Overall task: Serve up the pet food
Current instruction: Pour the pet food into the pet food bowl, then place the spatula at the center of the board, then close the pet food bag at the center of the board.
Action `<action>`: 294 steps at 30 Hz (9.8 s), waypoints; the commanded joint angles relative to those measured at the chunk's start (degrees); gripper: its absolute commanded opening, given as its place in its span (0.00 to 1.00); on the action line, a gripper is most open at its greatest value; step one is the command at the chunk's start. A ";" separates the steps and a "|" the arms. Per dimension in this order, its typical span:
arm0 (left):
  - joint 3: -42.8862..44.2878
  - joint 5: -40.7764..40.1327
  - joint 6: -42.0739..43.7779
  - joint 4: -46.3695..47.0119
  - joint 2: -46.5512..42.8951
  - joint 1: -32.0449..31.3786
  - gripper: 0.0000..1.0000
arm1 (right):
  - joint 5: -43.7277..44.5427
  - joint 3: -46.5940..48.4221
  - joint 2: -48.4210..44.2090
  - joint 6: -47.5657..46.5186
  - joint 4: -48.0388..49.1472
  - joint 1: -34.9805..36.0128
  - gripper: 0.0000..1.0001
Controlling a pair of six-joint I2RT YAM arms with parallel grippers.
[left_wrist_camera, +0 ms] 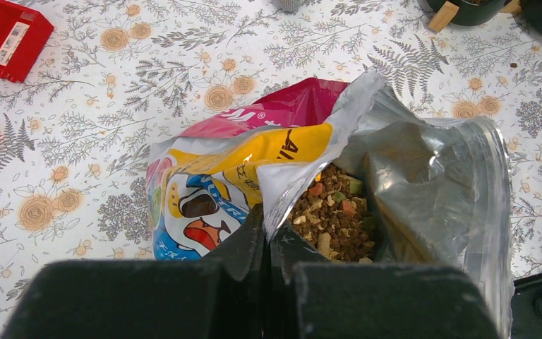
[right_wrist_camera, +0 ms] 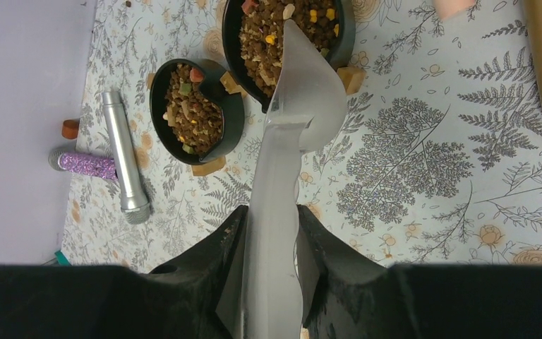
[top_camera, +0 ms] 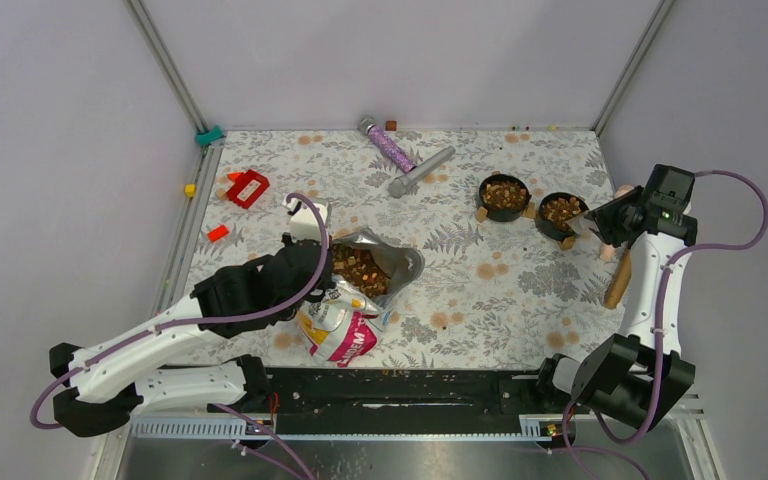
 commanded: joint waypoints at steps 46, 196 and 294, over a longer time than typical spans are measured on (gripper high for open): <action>1.81 -0.90 -1.05 7.53 -3.48 -1.49 0.00 | -37.45 -46.47 -15.38 9.09 36.35 1.68 0.08; 0.57 18.13 2.10 2.37 -6.76 14.23 0.98 | 21.53 -23.53 -33.73 -10.65 32.19 77.88 1.00; -9.16 77.71 27.80 11.19 -21.06 28.59 0.04 | -19.72 3.94 -9.92 -83.10 1.17 49.84 0.00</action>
